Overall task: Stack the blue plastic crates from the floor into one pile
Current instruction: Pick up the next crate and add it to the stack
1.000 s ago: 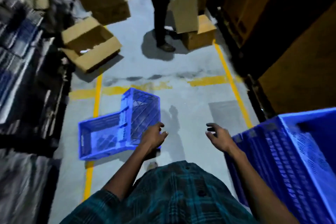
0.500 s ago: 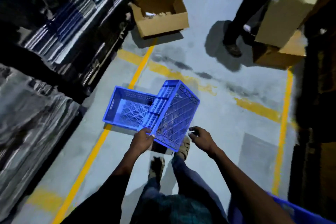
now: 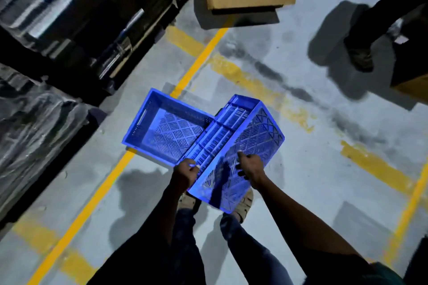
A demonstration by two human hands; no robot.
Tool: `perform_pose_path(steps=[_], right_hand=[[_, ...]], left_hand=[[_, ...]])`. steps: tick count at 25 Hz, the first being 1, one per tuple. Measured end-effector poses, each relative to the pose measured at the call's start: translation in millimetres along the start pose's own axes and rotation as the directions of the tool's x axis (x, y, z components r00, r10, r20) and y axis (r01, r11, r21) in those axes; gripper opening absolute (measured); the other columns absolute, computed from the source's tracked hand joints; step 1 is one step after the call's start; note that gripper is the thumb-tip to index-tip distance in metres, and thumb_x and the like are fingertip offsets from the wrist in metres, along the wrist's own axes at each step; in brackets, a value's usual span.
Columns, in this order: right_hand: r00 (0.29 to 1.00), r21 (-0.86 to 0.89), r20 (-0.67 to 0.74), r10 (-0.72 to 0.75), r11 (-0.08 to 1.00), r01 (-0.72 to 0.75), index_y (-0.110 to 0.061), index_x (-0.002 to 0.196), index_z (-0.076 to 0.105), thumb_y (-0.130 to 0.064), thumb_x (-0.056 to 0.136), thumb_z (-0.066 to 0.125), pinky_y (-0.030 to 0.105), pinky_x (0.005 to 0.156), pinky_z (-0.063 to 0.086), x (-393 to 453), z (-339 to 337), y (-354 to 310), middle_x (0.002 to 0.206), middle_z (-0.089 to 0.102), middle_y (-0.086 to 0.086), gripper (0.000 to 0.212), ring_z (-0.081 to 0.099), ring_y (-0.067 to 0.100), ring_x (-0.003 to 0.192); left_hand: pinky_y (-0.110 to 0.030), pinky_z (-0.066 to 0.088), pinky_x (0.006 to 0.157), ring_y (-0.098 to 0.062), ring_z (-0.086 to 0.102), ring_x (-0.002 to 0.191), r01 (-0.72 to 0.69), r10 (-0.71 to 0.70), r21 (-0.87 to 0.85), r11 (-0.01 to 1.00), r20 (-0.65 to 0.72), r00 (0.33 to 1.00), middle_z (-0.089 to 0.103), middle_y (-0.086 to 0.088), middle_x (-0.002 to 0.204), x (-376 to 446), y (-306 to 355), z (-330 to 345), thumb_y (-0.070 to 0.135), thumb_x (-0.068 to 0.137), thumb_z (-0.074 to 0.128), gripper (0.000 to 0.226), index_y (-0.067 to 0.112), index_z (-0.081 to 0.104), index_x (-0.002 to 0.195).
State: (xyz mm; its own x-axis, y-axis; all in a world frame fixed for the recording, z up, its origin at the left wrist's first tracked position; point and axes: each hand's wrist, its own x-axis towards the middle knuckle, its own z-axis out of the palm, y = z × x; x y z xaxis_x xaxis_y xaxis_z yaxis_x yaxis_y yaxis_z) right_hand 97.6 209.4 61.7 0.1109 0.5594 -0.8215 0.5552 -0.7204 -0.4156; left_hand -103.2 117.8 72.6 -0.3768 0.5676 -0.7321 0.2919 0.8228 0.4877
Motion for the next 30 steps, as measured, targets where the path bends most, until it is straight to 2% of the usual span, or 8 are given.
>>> perform_pose_path(steps=[3, 5, 7, 11, 15, 22, 26, 30], right_hand=[[0.997, -0.015, 0.029, 0.076, 0.997, -0.076, -0.002, 0.08, 0.065, -0.088, 0.066, 0.048, 0.041, 0.064, 0.058, 70, 43, 9, 0.082, 0.071, 0.017, 0.089, 0.069, 0.033, 0.073], [0.995, -0.149, 0.055, 0.081, 0.986, -0.072, -0.008, 0.074, 0.058, -0.101, 0.051, 0.034, 0.037, 0.067, 0.052, 103, 66, 7, 0.075, 0.06, 0.012, 0.099, 0.061, 0.026, 0.069], [0.995, -0.318, 0.047, 0.085, 0.946, -0.066, -0.011, 0.074, 0.054, -0.096, 0.064, 0.033, 0.031, 0.064, 0.044, 119, 75, 1, 0.078, 0.058, 0.013, 0.088, 0.059, 0.026, 0.072], [0.997, -0.455, 0.063, 0.036, 0.89, -0.003, -0.012, 0.078, 0.071, -0.067, 0.076, 0.055, 0.04, 0.074, 0.061, 138, 76, -6, 0.086, 0.074, 0.01, 0.058, 0.071, 0.026, 0.073], [0.996, -0.601, 0.09, 0.013, 0.798, 0.044, -0.009, 0.096, 0.069, -0.059, 0.089, 0.048, 0.032, 0.077, 0.052, 137, 67, -7, 0.092, 0.065, 0.009, 0.055, 0.068, 0.029, 0.088], [1.0, -0.555, -0.031, -0.002, 0.831, -0.015, -0.005, 0.066, 0.069, -0.072, 0.079, 0.027, 0.041, 0.079, 0.055, 67, -18, 89, 0.076, 0.073, 0.019, 0.08, 0.07, 0.036, 0.081], [0.998, -0.49, -0.024, -0.065, 0.871, 0.045, -0.007, 0.055, 0.069, -0.045, 0.098, 0.044, 0.034, 0.073, 0.053, 8, -54, 94, 0.058, 0.069, 0.009, 0.062, 0.068, 0.026, 0.064], [0.984, -0.474, 0.012, -0.175, 0.866, 0.16, -0.003, 0.057, 0.071, -0.06, 0.096, 0.032, 0.037, 0.072, 0.054, -47, -68, 92, 0.059, 0.069, 0.014, 0.079, 0.066, 0.028, 0.06]], left_hand=[[-0.022, 0.042, 0.073, -0.031, 0.069, 0.091, -0.028, 0.028, 0.015, 0.999, 0.027, 0.999, 0.071, -0.028, 0.1, 60, -19, 23, 0.015, 0.088, 0.066, 0.031, -0.007, 0.065, 0.111], [-0.027, 0.046, 0.076, -0.034, 0.07, 0.095, -0.014, 0.012, 0.042, 0.999, 0.051, 0.999, 0.07, -0.028, 0.103, 89, -30, 31, 0.014, 0.09, 0.065, 0.032, -0.006, 0.064, 0.115], [-0.033, 0.049, 0.083, -0.034, 0.069, 0.097, -0.027, 0.019, 0.118, 0.993, 0.067, 0.998, 0.071, -0.027, 0.101, 106, -47, 36, 0.023, 0.09, 0.065, 0.036, -0.003, 0.065, 0.116], [-0.033, 0.045, 0.091, -0.032, 0.066, 0.106, 0.001, -0.007, 0.153, 0.988, 0.043, 0.999, 0.071, -0.023, 0.106, 117, -69, 31, 0.02, 0.091, 0.066, 0.03, 0.001, 0.065, 0.113], [-0.029, 0.044, 0.09, -0.03, 0.064, 0.111, 0.044, -0.052, 0.126, 0.991, 0.061, 0.997, 0.07, -0.019, 0.114, 111, -71, 26, 0.024, 0.092, 0.064, 0.033, 0.006, 0.063, 0.12], [-0.035, 0.053, 0.084, -0.026, 0.069, 0.097, -0.004, 0.002, 0.029, 1.0, 0.071, 0.997, 0.071, -0.012, 0.101, 72, -48, 12, 0.017, 0.089, 0.068, 0.027, 0.003, 0.065, 0.112], [-0.04, 0.051, 0.089, -0.024, 0.063, 0.099, 0.042, -0.03, -0.063, 0.997, 0.168, 0.985, 0.064, -0.008, 0.105, 26, -28, 9, 0.023, 0.083, 0.077, 0.039, 0.01, 0.06, 0.116], [-0.021, 0.05, 0.071, -0.016, 0.066, 0.086, 0.042, -0.022, -0.072, 0.996, 0.265, 0.964, 0.068, -0.004, 0.096, -26, 0, -6, 0.031, 0.08, 0.08, 0.04, 0.015, 0.059, 0.11]])
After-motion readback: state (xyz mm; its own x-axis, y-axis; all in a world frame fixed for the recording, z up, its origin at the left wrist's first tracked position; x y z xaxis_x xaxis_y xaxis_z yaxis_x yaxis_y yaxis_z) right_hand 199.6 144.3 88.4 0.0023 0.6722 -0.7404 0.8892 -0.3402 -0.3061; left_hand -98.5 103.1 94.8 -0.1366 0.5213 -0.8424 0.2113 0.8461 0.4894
